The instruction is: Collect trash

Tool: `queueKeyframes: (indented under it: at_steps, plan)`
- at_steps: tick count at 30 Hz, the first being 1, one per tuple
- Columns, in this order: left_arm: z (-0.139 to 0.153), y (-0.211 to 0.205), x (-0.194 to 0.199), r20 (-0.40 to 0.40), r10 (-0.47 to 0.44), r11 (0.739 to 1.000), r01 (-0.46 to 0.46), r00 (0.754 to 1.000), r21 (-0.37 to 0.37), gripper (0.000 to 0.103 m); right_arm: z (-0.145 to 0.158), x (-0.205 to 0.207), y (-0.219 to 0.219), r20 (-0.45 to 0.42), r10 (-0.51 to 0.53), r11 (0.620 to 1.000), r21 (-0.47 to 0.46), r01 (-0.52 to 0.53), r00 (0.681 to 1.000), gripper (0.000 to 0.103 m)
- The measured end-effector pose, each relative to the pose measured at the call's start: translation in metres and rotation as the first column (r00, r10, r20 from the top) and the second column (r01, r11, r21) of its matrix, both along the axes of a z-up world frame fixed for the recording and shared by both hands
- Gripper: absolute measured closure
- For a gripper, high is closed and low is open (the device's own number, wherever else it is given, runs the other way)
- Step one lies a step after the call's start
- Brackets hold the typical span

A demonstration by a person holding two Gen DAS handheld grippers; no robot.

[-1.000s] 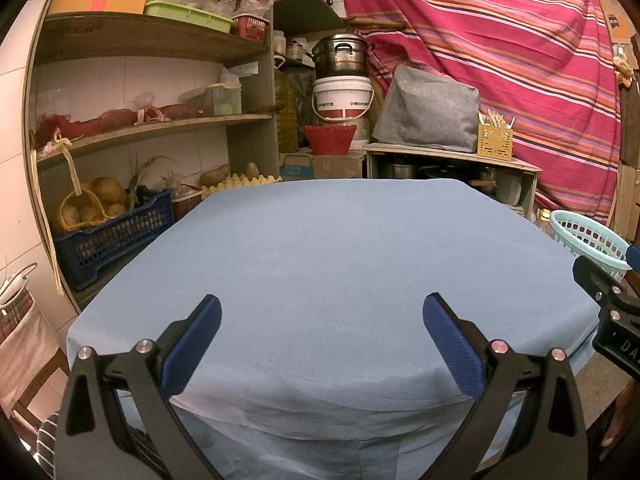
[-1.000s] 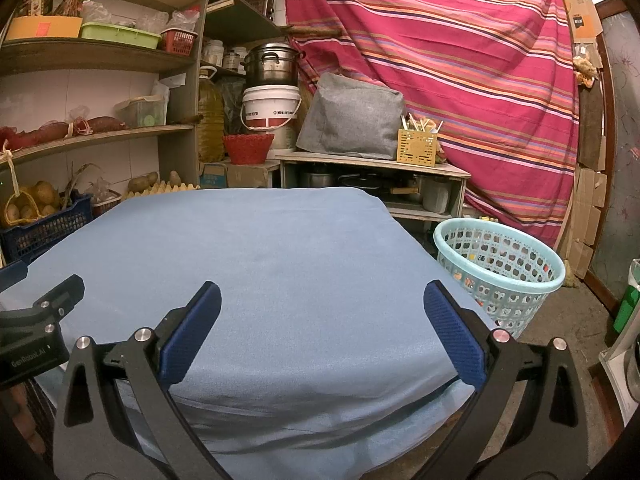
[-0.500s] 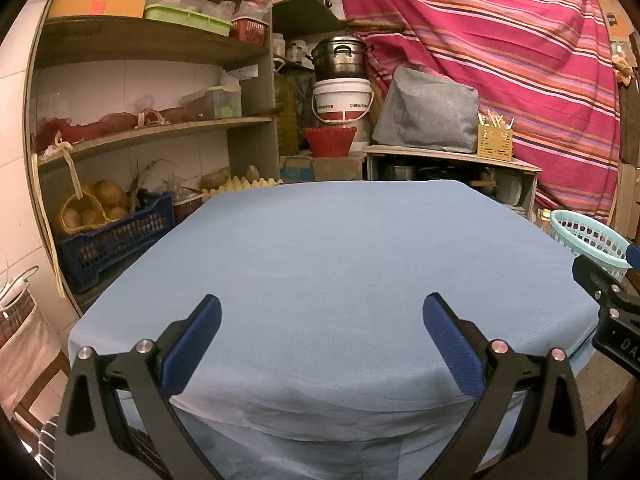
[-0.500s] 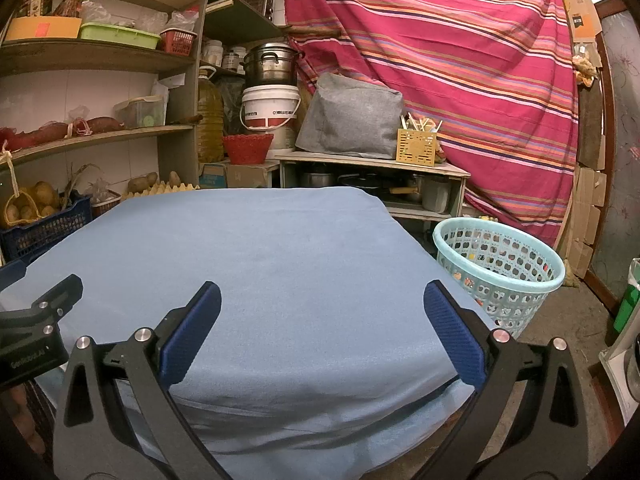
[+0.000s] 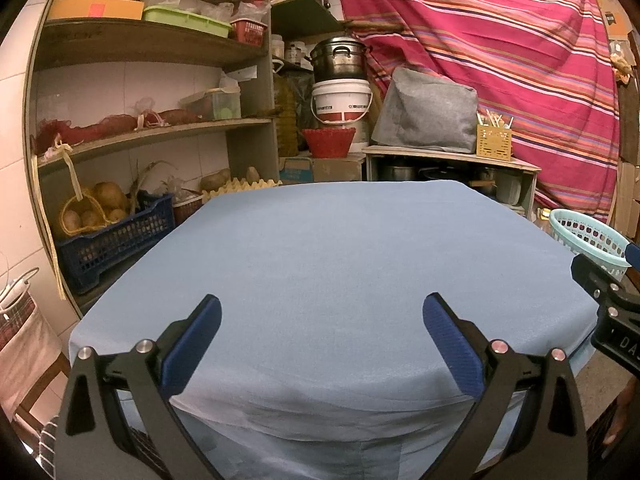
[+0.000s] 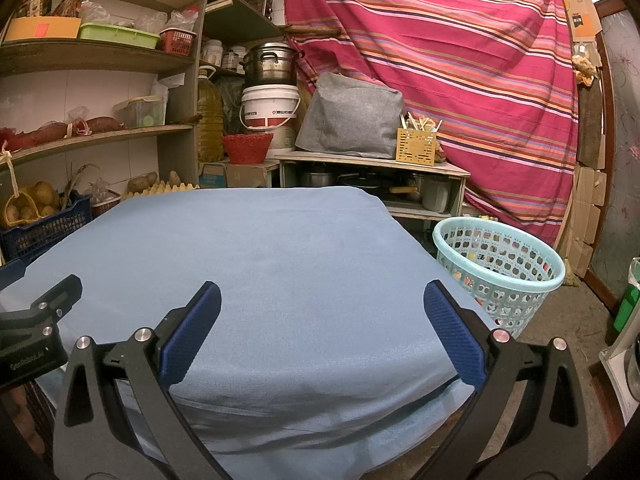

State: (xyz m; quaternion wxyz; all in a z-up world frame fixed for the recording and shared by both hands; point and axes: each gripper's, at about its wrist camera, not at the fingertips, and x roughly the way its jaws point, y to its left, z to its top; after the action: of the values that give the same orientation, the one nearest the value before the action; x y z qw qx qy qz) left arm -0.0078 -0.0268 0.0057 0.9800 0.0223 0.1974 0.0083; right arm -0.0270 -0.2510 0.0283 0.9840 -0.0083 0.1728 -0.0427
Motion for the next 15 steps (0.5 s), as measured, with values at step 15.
queueKeyframes:
  at_steps: [15]
  plan:
    - [0.0075, 0.0040, 0.0002, 0.005, -0.004, 1.000, 0.004, 1.000, 0.004, 0.005, -0.0008, 0.0000, -0.0005, -0.003, -0.001, 1.000, 0.000, 0.001, 1.000, 0.004]
